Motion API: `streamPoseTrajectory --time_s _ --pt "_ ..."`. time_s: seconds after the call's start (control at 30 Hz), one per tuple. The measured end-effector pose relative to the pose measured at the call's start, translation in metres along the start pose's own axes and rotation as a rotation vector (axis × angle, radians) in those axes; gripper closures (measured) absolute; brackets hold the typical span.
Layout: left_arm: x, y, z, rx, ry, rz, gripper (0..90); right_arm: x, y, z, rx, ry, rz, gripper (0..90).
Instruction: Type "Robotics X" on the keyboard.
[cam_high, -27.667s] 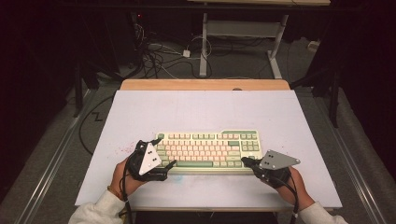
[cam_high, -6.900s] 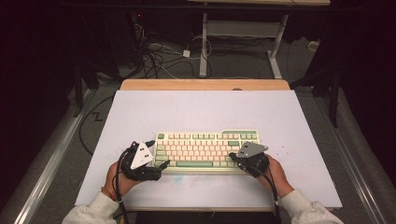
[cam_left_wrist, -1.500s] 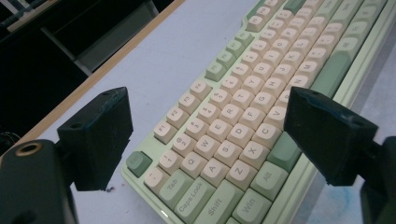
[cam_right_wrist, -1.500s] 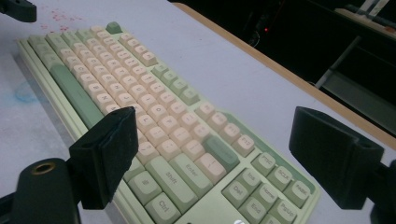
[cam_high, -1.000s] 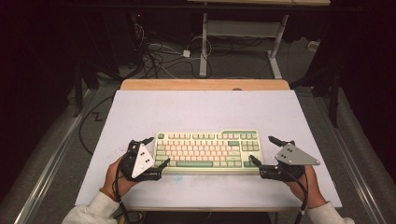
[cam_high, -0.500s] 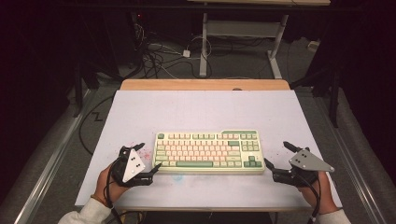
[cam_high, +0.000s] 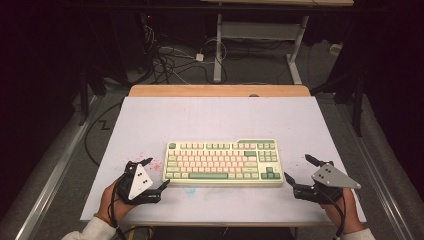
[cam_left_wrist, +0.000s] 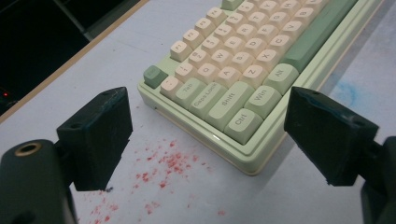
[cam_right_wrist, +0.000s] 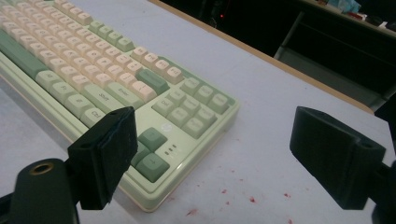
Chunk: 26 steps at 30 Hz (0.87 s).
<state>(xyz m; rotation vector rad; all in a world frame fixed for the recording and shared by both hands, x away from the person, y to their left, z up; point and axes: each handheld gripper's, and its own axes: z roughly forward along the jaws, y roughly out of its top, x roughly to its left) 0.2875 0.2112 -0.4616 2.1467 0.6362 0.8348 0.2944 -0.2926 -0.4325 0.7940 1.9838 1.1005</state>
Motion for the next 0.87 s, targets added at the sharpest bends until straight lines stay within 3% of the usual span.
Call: streamPoseTrajectory --time_s 0.43,0.87 --pt "0.0027 0.0003 0.0016 0.002 0.001 -0.005 14.5 0.0020 0.0000 0.0017 -0.003 0.012 -0.008 15.7" --pt "0.0069 0.0001 0.0046 0.006 0.001 -0.035 14.6 0.0017 -0.0013 0.0008 0.002 0.017 -0.002 15.7"
